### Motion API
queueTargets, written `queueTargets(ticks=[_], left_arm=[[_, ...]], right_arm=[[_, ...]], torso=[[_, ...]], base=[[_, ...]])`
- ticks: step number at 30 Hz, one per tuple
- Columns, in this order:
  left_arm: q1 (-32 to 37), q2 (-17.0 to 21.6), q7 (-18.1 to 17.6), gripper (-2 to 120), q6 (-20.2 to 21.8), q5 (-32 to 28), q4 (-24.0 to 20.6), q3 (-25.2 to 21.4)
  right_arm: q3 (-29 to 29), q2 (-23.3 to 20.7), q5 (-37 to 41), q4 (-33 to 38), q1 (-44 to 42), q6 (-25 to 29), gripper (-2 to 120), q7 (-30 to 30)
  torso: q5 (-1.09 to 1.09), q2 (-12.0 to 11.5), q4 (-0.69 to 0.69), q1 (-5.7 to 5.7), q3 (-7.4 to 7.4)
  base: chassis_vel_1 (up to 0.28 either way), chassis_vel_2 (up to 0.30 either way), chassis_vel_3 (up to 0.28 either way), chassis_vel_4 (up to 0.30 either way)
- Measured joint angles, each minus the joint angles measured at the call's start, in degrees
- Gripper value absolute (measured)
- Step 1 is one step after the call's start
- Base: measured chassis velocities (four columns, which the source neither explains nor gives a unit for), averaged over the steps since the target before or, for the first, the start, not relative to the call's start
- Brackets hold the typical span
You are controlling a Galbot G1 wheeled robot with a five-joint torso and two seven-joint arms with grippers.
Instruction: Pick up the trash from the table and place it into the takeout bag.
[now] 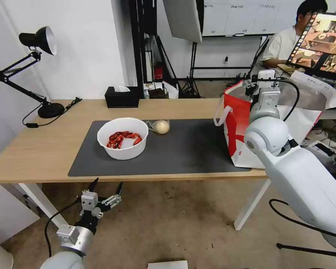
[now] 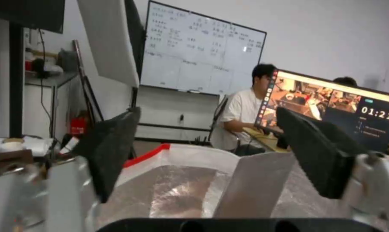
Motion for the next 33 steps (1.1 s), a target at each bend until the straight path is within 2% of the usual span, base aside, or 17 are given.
queueTargets(ticks=[5, 26, 29, 31, 33], left_arm=[[0.03, 0.10, 0.01, 100, 0.00, -0.07, -0.23, -0.17], [0.77, -0.13, 0.01, 100, -0.01, -0.14, -0.74, -0.71], [0.63, -0.13, 0.02, 100, -0.01, -0.14, -0.74, -0.72], [0.58, -0.22, 0.02, 100, -0.03, -0.14, -0.74, -0.73], [0.56, -0.28, 0.03, 100, -0.05, -0.13, -0.73, -0.72]], right_arm=[[0.19, 0.01, 0.01, 0.64, -1.20, -0.01, 99, -0.03], [-0.07, 0.07, 0.80, 1.73, -2.13, 0.26, 100, -1.09], [-0.09, -0.05, 2.83, 2.41, -2.25, 2.33, 100, -2.30], [-0.09, -0.72, 8.43, 4.73, -3.32, 7.03, 100, -6.32], [-0.07, -1.10, 11.08, 5.96, -4.12, 8.66, 100, -8.01]], torso=[[0.00, 0.00, 0.00, 0.00, 0.00], [0.00, 0.01, 0.00, 0.00, 0.00], [0.00, 0.01, 0.00, 0.00, 0.00], [-0.01, 0.01, 0.00, 0.00, 0.00], [0.00, 0.01, 0.01, 0.00, 0.00]], base=[[0.000, 0.000, 0.000, 0.000], [0.000, 0.000, 0.000, 0.000], [0.000, 0.000, 0.000, 0.000], [0.000, 0.000, 0.000, 0.000], [0.000, 0.000, 0.000, 0.000]])
